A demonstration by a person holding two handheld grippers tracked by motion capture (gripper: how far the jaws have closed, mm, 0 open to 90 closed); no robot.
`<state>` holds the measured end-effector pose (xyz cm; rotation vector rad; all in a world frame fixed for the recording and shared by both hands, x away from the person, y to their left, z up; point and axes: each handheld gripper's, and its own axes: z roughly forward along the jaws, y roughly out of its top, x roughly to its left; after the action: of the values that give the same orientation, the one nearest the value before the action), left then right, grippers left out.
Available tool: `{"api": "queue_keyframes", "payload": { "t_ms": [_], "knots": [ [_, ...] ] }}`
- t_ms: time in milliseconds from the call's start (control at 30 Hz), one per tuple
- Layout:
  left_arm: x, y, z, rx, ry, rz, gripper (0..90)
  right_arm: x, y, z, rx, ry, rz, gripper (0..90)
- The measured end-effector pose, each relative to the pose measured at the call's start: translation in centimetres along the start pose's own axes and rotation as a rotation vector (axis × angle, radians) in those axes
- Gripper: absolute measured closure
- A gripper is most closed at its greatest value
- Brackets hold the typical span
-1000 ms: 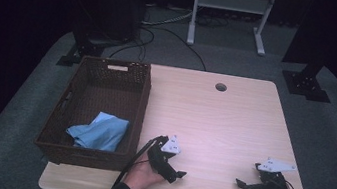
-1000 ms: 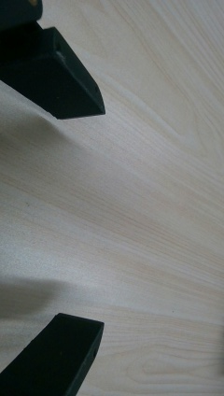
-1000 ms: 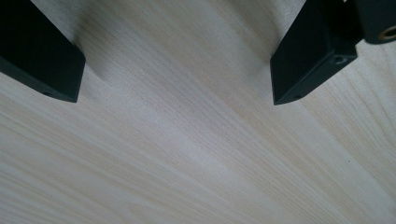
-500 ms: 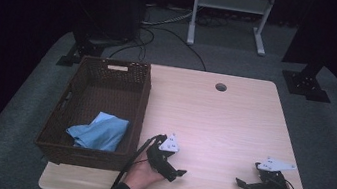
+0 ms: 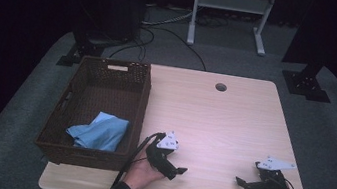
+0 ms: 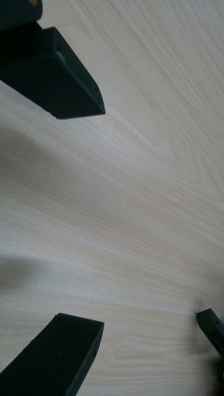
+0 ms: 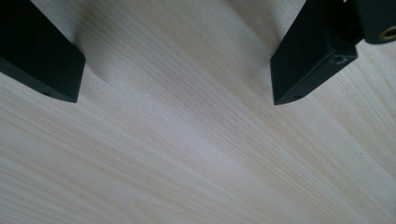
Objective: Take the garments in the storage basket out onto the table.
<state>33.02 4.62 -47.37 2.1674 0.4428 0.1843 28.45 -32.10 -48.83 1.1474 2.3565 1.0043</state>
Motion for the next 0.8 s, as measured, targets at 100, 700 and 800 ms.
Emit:
{"api": "queue_keyframes", "payload": {
  "t_ms": [100,700,800],
  "knots": [
    [0.12,0.02,-0.01,-0.01,0.009,-0.014,0.0,0.0,0.0,0.0,0.0,0.0,0.0,2.1],
    [0.79,0.37,-0.28,-0.029,0.022,-0.053,0.0,0.03,-0.02,-0.03,0.001,0.004,-0.002,2.1],
    [0.77,0.4,-0.22,-0.02,0.017,-0.052,0.0,0.05,-0.05,-0.05,0.001,0.008,-0.01,2.1]
  ]
}}
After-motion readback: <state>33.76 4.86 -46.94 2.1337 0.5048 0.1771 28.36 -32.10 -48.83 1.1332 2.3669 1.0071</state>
